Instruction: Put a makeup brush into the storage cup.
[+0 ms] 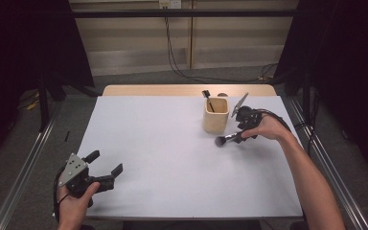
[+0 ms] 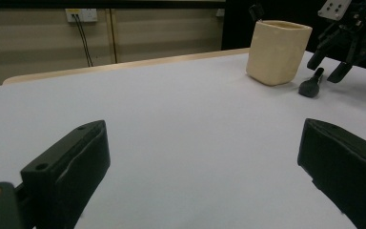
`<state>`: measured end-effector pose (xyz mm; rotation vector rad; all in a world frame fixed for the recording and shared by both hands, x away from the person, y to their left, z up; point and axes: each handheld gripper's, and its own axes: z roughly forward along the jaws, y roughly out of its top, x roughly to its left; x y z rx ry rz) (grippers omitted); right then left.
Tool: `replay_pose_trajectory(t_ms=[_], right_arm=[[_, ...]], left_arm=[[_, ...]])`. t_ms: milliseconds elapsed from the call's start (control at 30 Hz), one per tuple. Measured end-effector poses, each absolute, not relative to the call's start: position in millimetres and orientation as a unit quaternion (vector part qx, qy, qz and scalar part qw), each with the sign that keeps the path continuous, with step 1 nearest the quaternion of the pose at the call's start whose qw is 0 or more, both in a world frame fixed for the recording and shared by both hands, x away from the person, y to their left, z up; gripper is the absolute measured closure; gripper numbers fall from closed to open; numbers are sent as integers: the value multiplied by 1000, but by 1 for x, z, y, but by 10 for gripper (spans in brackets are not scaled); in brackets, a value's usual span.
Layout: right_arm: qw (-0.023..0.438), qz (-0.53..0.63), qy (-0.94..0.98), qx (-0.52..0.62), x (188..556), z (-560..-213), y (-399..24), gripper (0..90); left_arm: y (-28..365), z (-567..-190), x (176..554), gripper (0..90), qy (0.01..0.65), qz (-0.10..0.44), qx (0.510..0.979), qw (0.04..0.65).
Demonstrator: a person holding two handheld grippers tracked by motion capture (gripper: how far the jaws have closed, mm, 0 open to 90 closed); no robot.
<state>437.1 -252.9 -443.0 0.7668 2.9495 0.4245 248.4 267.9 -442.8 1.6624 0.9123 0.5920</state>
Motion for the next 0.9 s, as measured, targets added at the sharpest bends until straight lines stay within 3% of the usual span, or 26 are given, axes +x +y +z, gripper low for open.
replay_pose_trajectory(t_ms=[467,900], right_arm=[[27,133,965,224,438,-455,-243,345],[12,132,968,215,436,-455,-244,523]], left_arm=[[268,-443,249,35,385,251,702,544],[268,-443,249,35,385,251,702,544]])
